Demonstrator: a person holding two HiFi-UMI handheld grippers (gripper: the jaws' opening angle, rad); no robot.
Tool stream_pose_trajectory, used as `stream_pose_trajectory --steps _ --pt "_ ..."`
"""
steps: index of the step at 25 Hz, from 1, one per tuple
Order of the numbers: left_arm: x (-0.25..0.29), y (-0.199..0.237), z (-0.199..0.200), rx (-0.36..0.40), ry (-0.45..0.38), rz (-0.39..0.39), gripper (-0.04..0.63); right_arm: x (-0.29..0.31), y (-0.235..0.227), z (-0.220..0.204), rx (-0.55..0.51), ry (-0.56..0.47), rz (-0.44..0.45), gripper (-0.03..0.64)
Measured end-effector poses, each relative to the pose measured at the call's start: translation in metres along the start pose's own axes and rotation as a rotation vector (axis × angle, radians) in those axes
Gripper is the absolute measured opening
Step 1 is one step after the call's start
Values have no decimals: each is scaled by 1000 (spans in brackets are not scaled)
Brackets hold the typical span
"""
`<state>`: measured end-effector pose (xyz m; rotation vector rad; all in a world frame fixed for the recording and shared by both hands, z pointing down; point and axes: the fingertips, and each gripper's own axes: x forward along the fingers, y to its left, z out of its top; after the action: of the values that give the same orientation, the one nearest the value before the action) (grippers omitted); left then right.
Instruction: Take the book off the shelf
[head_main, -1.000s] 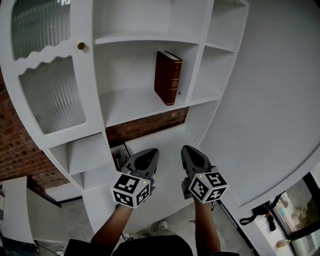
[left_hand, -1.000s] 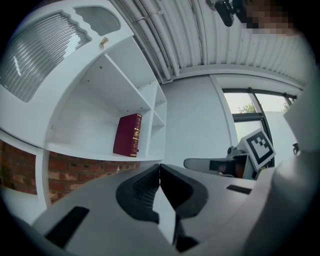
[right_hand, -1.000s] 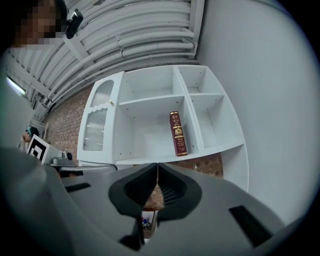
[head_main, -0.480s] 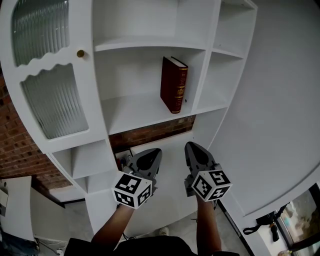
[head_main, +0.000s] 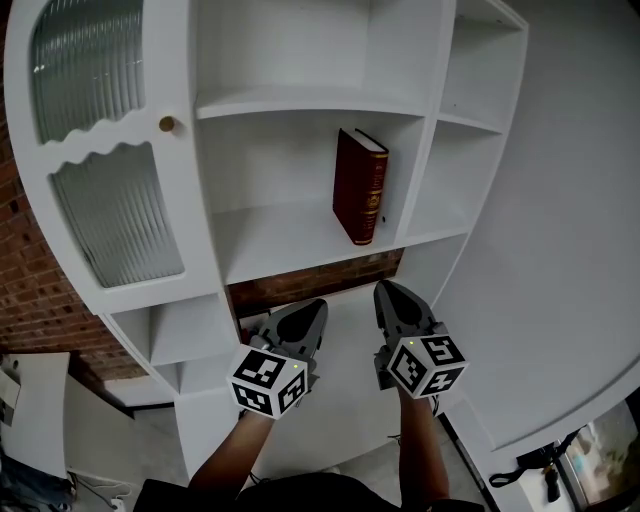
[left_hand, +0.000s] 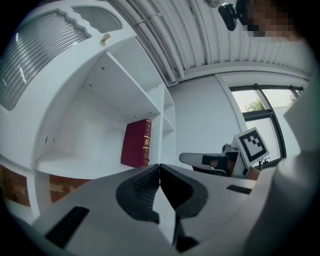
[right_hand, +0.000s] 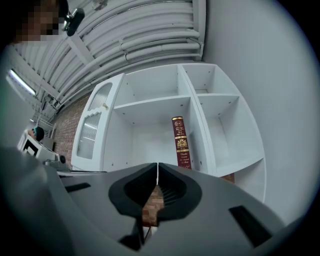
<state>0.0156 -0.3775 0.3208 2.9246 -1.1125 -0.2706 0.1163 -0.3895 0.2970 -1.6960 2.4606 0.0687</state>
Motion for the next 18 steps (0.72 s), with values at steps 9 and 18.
stream_pose_trajectory --steps 9,18 --pt "13 18 -1 13 9 48 15 33 -13 10 -28 -5 17 21" --pt "31 30 -7 9 12 79 17 63 -35 17 -40 3 7 23"
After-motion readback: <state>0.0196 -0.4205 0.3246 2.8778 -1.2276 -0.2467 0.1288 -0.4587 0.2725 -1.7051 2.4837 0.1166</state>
